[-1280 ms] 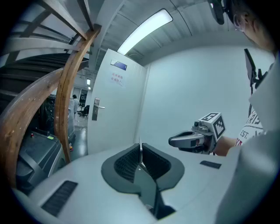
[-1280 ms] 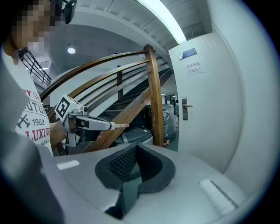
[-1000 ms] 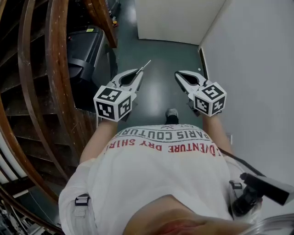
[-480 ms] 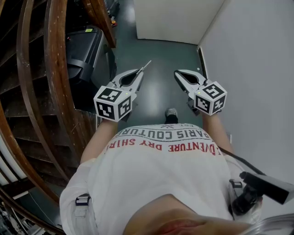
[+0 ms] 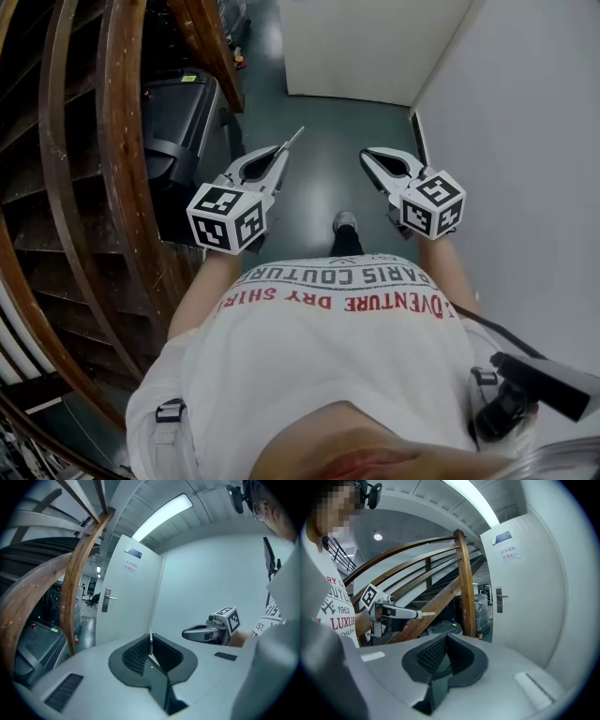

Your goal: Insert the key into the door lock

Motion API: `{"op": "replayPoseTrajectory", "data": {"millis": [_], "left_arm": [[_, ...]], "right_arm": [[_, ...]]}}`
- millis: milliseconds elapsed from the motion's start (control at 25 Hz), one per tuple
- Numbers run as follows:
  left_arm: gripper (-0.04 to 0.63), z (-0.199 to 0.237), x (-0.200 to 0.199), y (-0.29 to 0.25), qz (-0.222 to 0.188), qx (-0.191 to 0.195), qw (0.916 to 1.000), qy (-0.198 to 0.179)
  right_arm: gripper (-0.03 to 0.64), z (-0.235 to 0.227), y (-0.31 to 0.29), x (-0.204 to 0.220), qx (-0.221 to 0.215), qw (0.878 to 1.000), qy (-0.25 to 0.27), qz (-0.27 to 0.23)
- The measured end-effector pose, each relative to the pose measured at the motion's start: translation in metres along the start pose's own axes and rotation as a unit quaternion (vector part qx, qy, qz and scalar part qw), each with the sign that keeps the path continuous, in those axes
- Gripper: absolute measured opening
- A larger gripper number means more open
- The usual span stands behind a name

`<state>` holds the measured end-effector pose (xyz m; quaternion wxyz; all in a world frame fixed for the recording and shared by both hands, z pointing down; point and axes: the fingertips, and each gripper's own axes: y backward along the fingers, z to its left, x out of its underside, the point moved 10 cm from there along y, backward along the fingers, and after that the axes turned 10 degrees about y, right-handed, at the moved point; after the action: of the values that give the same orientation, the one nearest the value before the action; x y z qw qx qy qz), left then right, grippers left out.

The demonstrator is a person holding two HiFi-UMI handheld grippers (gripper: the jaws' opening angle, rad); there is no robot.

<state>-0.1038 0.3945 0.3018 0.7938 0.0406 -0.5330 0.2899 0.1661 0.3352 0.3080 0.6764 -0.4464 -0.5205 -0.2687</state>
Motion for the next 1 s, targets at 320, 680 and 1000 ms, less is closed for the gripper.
{"op": "replayPoseTrajectory", "data": {"millis": [320,680,1000], "left_arm": [[0.023,0.067,-0.017,-0.122,0.030,0.002,0.9995,0.000],[0.023,0.165,-0.106,-0.325,0.035,-0.024,0.9991,0.001],[0.023,0.197,-0.188,-0.408,-0.004,-0.039,0.9992,-0.005]], "right_arm": [[0.003,-0.121,-0.078,0.021,0.004,1.000,-0.023,0.009],[0.003,-0.337,-0.195,0.013,-0.002,1.000,-0.024,0.009],[0.003,-0.451,-0.239,-0.046,0.011,0.999,0.039,-0.021]]}}
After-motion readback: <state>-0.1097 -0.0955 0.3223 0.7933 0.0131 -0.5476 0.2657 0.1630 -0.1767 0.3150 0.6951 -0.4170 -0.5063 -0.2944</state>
